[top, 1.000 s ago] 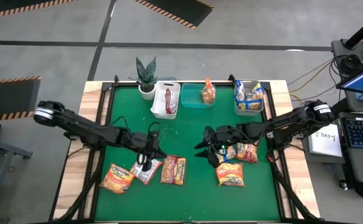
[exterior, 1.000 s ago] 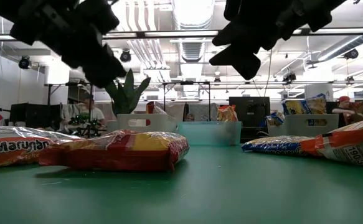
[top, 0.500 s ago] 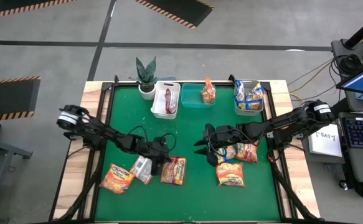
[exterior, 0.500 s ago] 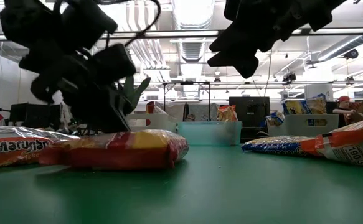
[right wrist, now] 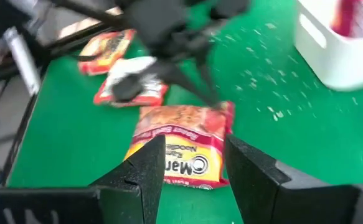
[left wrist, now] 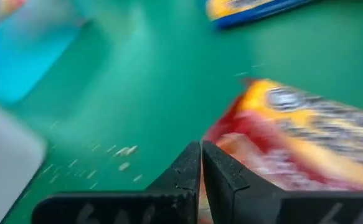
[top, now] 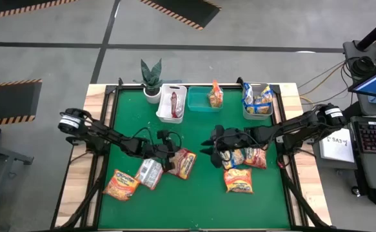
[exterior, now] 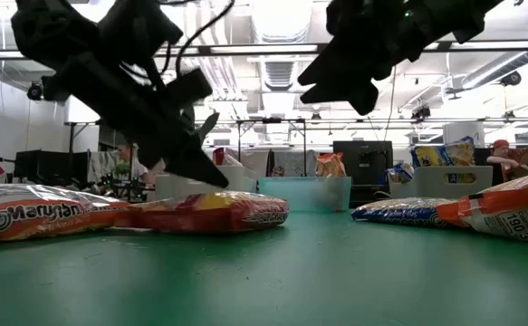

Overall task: Sort Maruchan noodles
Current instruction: Put the red noodle pack into the white bin

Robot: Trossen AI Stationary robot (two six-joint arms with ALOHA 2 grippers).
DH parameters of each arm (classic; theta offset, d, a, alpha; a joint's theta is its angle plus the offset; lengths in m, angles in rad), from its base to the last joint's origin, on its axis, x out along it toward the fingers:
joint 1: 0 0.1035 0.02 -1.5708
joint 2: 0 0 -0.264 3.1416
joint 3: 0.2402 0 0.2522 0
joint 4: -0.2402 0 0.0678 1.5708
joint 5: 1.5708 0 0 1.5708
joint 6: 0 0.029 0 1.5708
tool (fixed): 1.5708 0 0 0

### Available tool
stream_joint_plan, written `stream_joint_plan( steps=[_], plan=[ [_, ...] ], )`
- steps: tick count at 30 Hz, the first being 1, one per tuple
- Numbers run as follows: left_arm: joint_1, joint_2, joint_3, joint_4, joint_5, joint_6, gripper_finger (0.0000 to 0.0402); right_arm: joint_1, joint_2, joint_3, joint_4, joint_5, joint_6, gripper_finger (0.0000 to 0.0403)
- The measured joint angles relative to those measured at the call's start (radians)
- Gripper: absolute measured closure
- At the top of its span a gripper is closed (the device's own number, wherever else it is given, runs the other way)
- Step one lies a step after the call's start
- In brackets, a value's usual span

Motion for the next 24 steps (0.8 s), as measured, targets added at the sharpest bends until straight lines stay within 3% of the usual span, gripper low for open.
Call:
stream_joint_plan(
  steps=[7, 12, 19, 24],
  plan=[
    [-0.002, -0.135, 0.000, -0.087, 0.240, 0.098, 0.0402, -0.070, 0.000, 0.000, -0.086, 0.002, 0.223, 0.0270],
    [-0.004, -0.205, -0.001, -0.309, 0.302, 0.107, 0.0402, -0.089, 0.000, -0.001, -0.097, 0.001, 0.303, 0.0261],
    [-0.008, -0.160, -0.004, -0.315, 0.426, 0.071, 0.0402, -0.090, 0.004, -0.001, -0.099, 0.006, 0.352, 0.0202],
    [-0.007, -0.097, -0.004, -0.256, 0.489, 0.055, 0.0402, -0.089, 0.076, -0.001, -0.083, -0.004, 0.415, 0.0149]
  ],
)
